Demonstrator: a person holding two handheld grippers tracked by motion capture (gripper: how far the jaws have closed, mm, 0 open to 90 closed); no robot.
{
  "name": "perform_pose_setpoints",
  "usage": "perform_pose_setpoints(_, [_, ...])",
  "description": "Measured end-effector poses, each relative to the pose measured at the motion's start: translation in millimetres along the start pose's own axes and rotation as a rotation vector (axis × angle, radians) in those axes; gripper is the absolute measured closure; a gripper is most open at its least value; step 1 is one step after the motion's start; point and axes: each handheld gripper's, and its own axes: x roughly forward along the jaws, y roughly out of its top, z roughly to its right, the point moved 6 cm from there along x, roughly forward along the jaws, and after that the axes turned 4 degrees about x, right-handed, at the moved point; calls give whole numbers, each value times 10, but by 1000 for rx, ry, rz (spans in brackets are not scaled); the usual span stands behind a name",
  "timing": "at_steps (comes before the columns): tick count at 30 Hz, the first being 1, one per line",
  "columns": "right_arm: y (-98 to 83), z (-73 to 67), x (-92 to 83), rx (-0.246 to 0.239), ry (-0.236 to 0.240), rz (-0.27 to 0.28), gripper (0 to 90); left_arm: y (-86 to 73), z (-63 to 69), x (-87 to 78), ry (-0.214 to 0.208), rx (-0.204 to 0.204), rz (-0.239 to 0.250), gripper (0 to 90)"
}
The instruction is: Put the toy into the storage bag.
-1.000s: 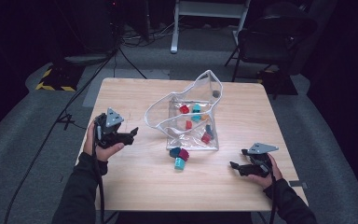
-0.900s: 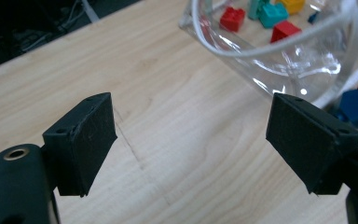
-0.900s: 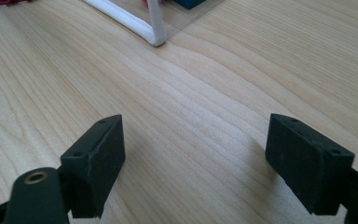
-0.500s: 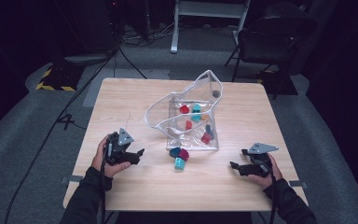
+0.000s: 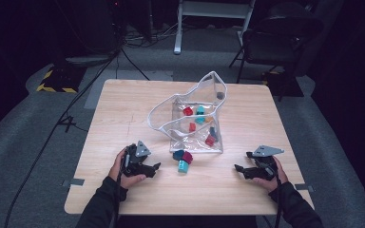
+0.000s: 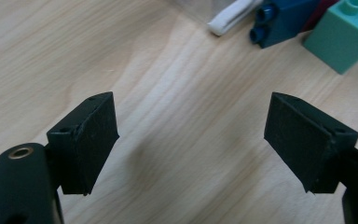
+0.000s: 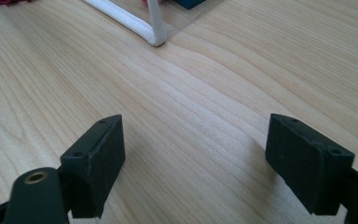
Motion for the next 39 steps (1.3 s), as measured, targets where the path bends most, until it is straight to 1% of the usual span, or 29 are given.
perform_pose_setpoints(3, [0, 0, 0, 0, 0, 0, 202, 2, 106, 44, -21, 8, -12, 176])
perform_pose_setpoints(4, [0, 0, 0, 0, 0, 0, 202, 6, 138, 53, -23, 21, -14, 176])
perform_pose_setpoints(6, [0, 0, 0, 0, 0, 0, 202, 14, 217, 71, -47, 22, -6, 176])
perform_pose_setpoints(9, [0, 0, 0, 0, 0, 0, 202, 25, 325, 92, -62, 38, -9, 176])
perform_pose_setpoints(10, [0, 0, 0, 0, 0, 0, 202, 35, 354, 101, -69, 44, -5, 177])
perform_pose_setpoints(11, [0, 0, 0, 0, 0, 0, 202, 44, 385, 108, -80, 40, -4, 176])
perform_pose_setpoints(12, [0, 0, 0, 0, 0, 0, 202, 55, 402, 115, -89, 45, -7, 176])
perform_pose_setpoints(13, [0, 0, 0, 0, 0, 0, 202, 67, 424, 122, -93, 41, -9, 176])
perform_pose_setpoints(15, [0, 0, 0, 0, 0, 0, 202, 86, 466, 146, -100, 47, -11, 176])
perform_pose_setpoints(17, [0, 0, 0, 0, 0, 0, 202, 102, 495, 166, -98, 60, -17, 170])
perform_pose_setpoints(18, [0, 0, 0, 0, 1, 0, 202, 111, 508, 173, -104, 53, -20, 171])
perform_pose_setpoints(19, [0, 0, 0, 0, 0, 0, 202, 124, 521, 187, -101, 55, -17, 179])
perform_pose_setpoints(23, [0, 0, 0, 1, 1, 0, 202, 185, 610, 235, -116, 68, -21, 179])
perform_pose_setpoints(25, [0, 0, 0, 1, 1, 0, 202, 221, 658, 268, -127, 73, -15, 179])
perform_pose_setpoints(27, [0, 0, 0, 1, 1, 0, 202, 251, 690, 293, -128, 77, -21, 174])
perform_pose_setpoints(32, [0, 0, 0, 0, 0, 0, 202, 290, 730, 330, -121, 66, -25, 167])
perform_pose_setpoints(35, [0, 0, 0, 0, 0, 0, 202, 313, 754, 351, -123, 68, -20, 166])
perform_pose_setpoints(36, [0, 0, 0, 0, 0, 0, 202, 317, 760, 354, -120, 63, -26, 164])
perform_pose_setpoints(39, [0, 0, 0, 0, 0, 0, 202, 343, 787, 375, -117, 67, -24, 162])
